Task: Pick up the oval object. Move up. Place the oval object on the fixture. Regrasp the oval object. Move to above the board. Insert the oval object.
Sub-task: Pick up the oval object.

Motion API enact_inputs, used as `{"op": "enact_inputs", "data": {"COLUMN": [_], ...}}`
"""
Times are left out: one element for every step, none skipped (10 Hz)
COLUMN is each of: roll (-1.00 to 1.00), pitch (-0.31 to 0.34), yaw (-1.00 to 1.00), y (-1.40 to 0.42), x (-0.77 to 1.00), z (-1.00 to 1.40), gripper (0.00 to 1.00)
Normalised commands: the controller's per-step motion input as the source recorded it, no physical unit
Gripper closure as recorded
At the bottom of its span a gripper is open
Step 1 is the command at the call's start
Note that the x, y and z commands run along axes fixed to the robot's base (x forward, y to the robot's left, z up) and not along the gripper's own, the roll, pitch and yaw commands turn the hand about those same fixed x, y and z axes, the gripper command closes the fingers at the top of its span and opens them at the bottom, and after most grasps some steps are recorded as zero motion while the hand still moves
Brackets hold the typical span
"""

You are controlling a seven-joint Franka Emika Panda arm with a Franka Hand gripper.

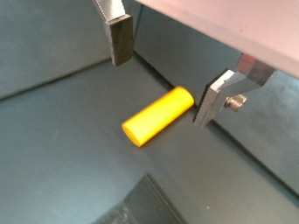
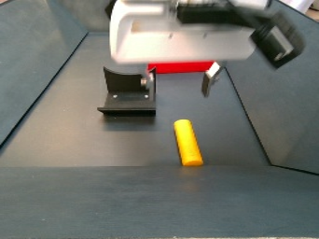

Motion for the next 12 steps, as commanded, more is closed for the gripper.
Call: {"op": "enact_inputs", "data": {"roll": [0.07, 0.05, 0.00, -0.06, -0.09, -0.16, -0.16, -0.18, -0.22, 0.00, 0.09, -0.09], "pitch": [-0.093, -0.101, -0.146, -0.164, -0.147, -0.177, -0.179, -0.136, -0.094, 0.000, 0.037, -0.019], "yaw": [-0.10, 0.00, 0.00, -0.07, -0.22, -0.49, -0.52, -0.37, -0.04, 0.00, -0.06, -0.06], "y": [0.15, 0.29, 0.35, 0.27, 0.15, 0.08, 0.11, 0.24, 0.31, 0.00, 0.00, -0.07], "x": [0.00, -0.16, -0.38, -0.37, -0.13, 0.00, 0.00, 0.00, -0.04, 0.00, -0.07, -0.03], "z": [-0.99, -0.93, -0.76, -0.63, -0.55, -0.46, -0.43, -0.37, -0.18, 0.00, -0.05, -0.15], "gripper": [0.00, 0.00, 0.00, 0.00, 0.00, 0.00, 0.00, 0.00, 0.00, 0.00, 0.00, 0.00]}}
